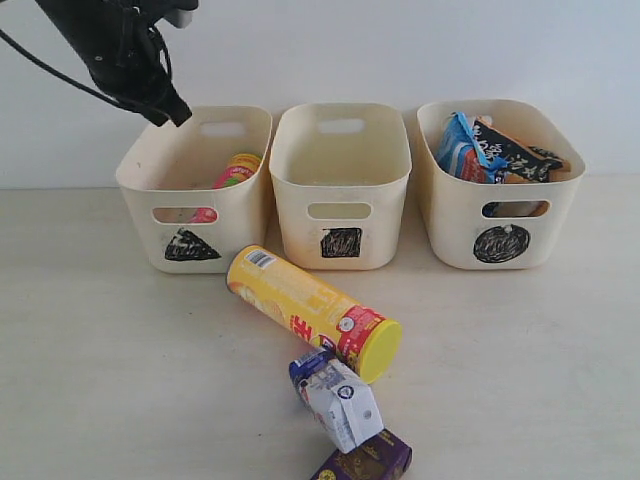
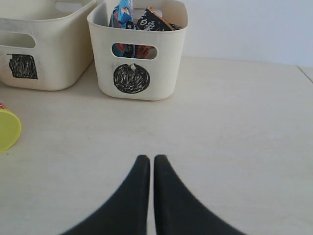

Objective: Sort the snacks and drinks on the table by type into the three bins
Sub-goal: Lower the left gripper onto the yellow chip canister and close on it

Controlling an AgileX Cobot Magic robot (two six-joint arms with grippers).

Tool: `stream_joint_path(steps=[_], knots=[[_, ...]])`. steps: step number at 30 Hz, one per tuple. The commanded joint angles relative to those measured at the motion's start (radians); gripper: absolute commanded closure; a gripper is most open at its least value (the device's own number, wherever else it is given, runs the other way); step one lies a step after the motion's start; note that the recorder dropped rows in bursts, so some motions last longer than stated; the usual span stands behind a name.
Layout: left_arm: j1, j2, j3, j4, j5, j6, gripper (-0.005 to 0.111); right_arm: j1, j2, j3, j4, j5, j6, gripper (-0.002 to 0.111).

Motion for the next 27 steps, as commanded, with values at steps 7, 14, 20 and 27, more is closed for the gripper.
stream_joint_path(steps=[7, 14, 20, 27], knots=[[-0.026, -0.181, 0.287, -0.307, 0.080, 0.488, 0.103, -0.003, -0.004, 0.005, -0.002, -0.008, 0.000, 0.108], [-0.117, -0.195, 0.368, -0.302, 0.115, 0.618, 0.103, -0.003, -0.004, 0.005, -0.002, -0.008, 0.000, 0.108], [-0.212, -0.195, 0.399, -0.302, 0.123, 0.768, 0.103, -0.003, -0.004, 0.005, -0.002, -0.005, 0.000, 0.108], [-0.284, -0.155, 0.405, -0.371, 0.123, 0.934, 0.077, -0.003, -0.004, 0.005, -0.002, -0.005, 0.000, 0.108]])
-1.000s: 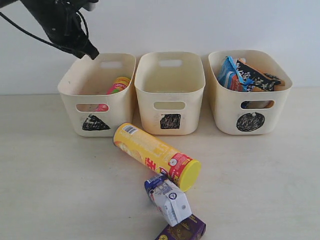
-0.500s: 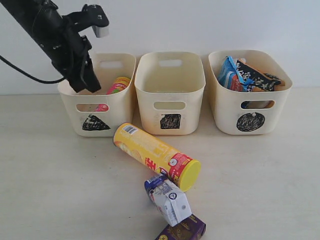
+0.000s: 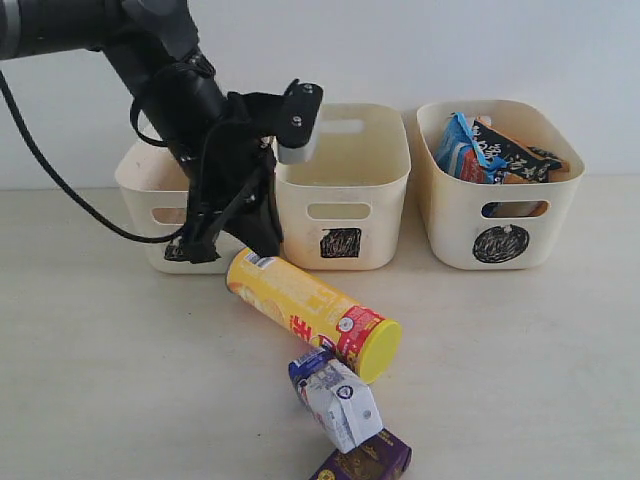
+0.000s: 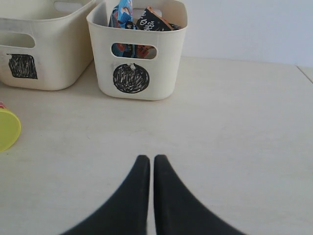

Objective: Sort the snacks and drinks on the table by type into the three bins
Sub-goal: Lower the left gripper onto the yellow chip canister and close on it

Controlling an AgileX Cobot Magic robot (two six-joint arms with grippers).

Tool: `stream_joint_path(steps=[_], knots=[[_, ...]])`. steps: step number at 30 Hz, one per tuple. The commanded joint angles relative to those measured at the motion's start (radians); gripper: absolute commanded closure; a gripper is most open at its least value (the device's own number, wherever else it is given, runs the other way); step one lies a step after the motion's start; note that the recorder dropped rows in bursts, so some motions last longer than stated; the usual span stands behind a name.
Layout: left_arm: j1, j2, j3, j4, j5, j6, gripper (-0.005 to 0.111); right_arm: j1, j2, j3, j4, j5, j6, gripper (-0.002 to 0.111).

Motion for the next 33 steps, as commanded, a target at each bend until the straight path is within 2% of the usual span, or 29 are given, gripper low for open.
stream_joint_path(steps=[1, 3, 4, 5, 13, 18, 33], knots=[[-0.039, 0.032, 0.005, -0.039, 0.005, 0.144, 0.065, -0.003, -0.004, 0.005, -0.002, -0.005, 0.000, 0.108], [-0.043, 0.051, 0.005, -0.038, -0.010, 0.196, 0.041, -0.003, -0.004, 0.005, -0.002, -0.005, 0.000, 0.108], [-0.044, 0.059, 0.005, -0.035, -0.032, 0.196, 0.033, -0.003, -0.004, 0.005, -0.002, -0.005, 0.000, 0.108], [-0.044, 0.070, 0.005, -0.027, -0.047, 0.196, 0.030, -0.003, -0.004, 0.005, -0.002, -0.005, 0.000, 0.108], [-0.044, 0.134, 0.005, 0.029, -0.060, 0.306, 0.031, -0.003, -0.004, 0.005, -0.002, -0.005, 0.000, 0.108], [-0.044, 0.175, 0.005, 0.046, -0.183, 0.330, 0.031, -0.003, -0.004, 0.005, -0.002, -0.005, 0.000, 0.108], [-0.044, 0.290, 0.005, 0.093, -0.367, 0.334, 0.031, -0.003, -0.004, 0.005, -0.002, -0.005, 0.000, 0.108]])
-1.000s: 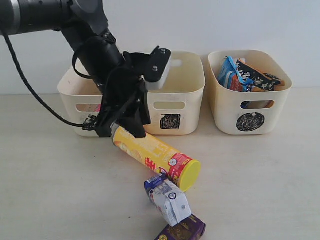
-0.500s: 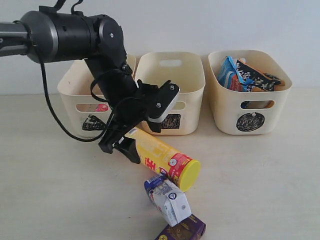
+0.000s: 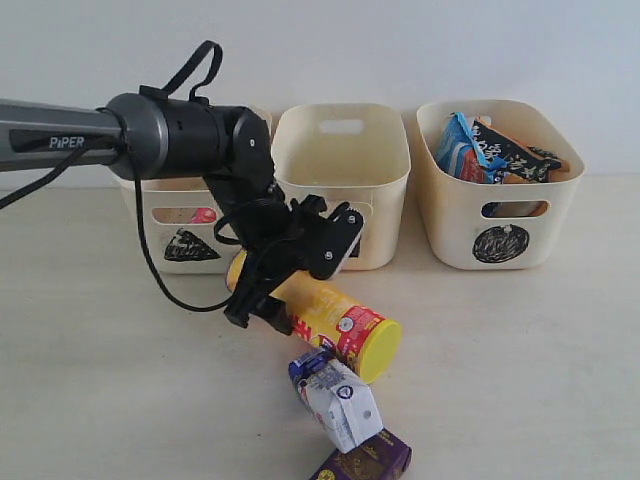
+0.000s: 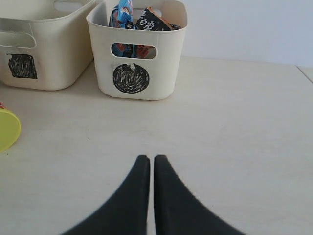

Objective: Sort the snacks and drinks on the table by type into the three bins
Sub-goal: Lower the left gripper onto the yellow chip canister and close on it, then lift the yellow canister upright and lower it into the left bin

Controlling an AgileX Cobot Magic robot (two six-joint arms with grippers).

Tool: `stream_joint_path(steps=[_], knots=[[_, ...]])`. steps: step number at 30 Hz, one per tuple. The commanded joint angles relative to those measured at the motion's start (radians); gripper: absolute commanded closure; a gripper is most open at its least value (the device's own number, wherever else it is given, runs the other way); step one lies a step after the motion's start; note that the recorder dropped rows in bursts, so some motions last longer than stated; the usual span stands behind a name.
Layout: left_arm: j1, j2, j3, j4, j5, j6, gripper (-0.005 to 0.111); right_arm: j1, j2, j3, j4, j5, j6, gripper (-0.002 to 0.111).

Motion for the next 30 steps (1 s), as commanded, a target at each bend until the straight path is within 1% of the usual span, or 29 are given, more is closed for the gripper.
stream_joint_path(steps=[1, 7, 13, 15, 16, 19, 22, 23, 24, 25, 30], knots=[[-0.004, 0.008, 0.005, 0.001, -0.055, 0.003, 0.031, -0.003, -0.004, 0.005, -0.002, -0.005, 0.000, 0.108], [-0.004, 0.023, 0.005, 0.003, -0.074, 0.003, 0.031, -0.003, -0.004, 0.005, -0.002, -0.005, 0.000, 0.108], [-0.004, 0.075, 0.005, 0.003, -0.125, 0.003, 0.031, -0.003, -0.004, 0.005, -0.002, -0.005, 0.000, 0.108], [-0.004, 0.088, 0.005, 0.003, -0.127, 0.003, 0.035, -0.003, -0.004, 0.005, -0.002, -0.005, 0.000, 0.108], [-0.004, 0.090, 0.005, 0.005, -0.127, 0.003, 0.038, -0.003, -0.004, 0.005, -0.002, -0.005, 0.000, 0.108], [-0.004, 0.095, 0.005, 0.022, -0.131, 0.003, 0.056, -0.003, -0.004, 0.005, -0.002, -0.005, 0.000, 0.108], [-0.004, 0.095, 0.005, 0.022, -0.133, 0.003, 0.081, -0.003, -0.004, 0.005, -0.002, -0.005, 0.000, 0.108], [-0.004, 0.095, 0.005, 0.022, -0.131, 0.003, 0.087, -0.003, -0.004, 0.005, -0.002, -0.005, 0.000, 0.108], [-0.004, 0.095, 0.005, 0.022, -0.124, 0.003, 0.096, -0.003, -0.004, 0.005, -0.002, -0.005, 0.000, 0.108], [-0.004, 0.095, 0.005, 0.022, -0.115, 0.005, 0.102, -0.003, -0.004, 0.005, -0.002, -0.005, 0.000, 0.108], [-0.018, 0.081, 0.005, 0.023, -0.084, 0.011, 0.103, -0.003, -0.004, 0.005, -0.002, -0.005, 0.000, 0.108]])
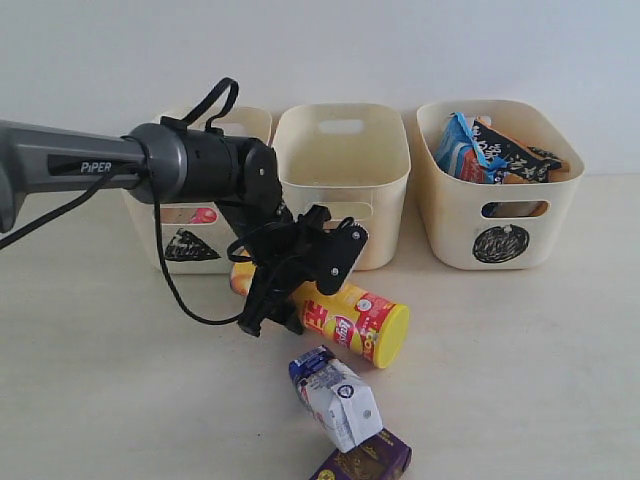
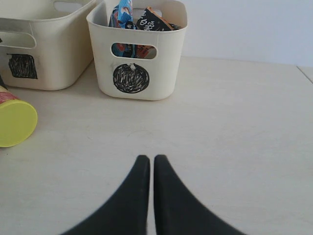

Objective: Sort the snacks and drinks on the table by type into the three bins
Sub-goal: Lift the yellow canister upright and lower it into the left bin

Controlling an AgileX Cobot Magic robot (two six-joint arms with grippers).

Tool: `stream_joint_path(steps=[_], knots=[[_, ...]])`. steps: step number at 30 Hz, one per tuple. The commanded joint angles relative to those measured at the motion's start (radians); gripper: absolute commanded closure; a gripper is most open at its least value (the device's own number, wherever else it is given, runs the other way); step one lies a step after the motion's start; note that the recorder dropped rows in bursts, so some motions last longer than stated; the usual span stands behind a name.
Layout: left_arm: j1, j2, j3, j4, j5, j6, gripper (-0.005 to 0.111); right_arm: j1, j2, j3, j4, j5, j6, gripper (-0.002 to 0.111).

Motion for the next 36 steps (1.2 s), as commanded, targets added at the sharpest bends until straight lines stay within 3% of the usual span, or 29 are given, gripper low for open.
stream_joint_path(steps=[1, 7, 14, 22, 27, 36], knots=[[-0.019, 0.002, 0.005, 0.017, 0.039, -0.002, 0.103, -0.003, -0.004, 0.005, -0.002, -0.005, 0.000, 0.108], [-0.024, -0.091, 0.005, 0.096, 0.048, -0.162, 0.103, -0.003, -0.004, 0.005, -0.002, -0.009, 0.000, 0.108], [-0.076, -0.212, 0.005, 0.081, 0.251, -0.180, 0.103, -0.003, -0.004, 0.005, -0.002, -0.009, 0.000, 0.108], [-0.063, -0.382, 0.005, 0.111, 0.241, -0.549, 0.103, -0.003, -0.004, 0.005, -0.002, -0.009, 0.000, 0.108], [-0.012, -0.457, 0.005, 0.167, 0.132, -0.853, 0.103, -0.003, -0.004, 0.005, -0.002, -0.009, 0.000, 0.108], [0.155, -0.442, 0.005, 0.196, -0.071, -1.244, 0.103, -0.003, -0.004, 0.005, -0.002, -0.009, 0.000, 0.108]])
